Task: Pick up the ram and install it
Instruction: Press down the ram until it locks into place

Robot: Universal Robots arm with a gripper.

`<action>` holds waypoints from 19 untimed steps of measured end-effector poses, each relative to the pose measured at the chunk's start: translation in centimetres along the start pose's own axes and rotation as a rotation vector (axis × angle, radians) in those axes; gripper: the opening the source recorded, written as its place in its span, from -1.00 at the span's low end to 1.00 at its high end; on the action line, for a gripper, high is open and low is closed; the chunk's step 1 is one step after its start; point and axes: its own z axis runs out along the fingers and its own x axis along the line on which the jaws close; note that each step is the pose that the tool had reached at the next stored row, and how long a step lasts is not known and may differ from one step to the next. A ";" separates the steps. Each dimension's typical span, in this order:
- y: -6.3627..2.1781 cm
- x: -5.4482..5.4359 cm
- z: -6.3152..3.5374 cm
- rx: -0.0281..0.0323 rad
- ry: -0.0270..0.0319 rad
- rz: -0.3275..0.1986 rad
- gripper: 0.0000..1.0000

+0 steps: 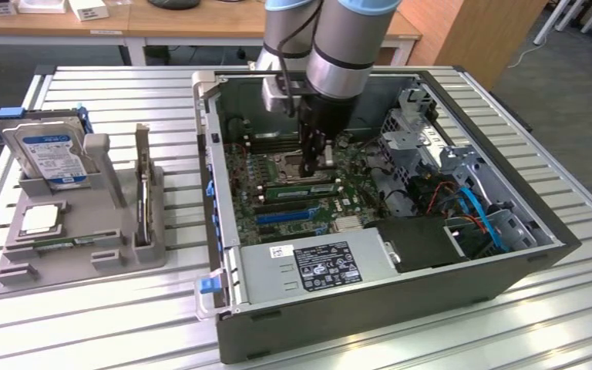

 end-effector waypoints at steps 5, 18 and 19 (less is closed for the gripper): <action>1.41 0.0 0.08 0.0000 0.0000 0.000 -0.79; 2.20 0.0 0.16 0.0008 -0.0001 0.000 -0.79; 2.23 0.0 0.24 0.0008 -0.0002 0.000 -0.79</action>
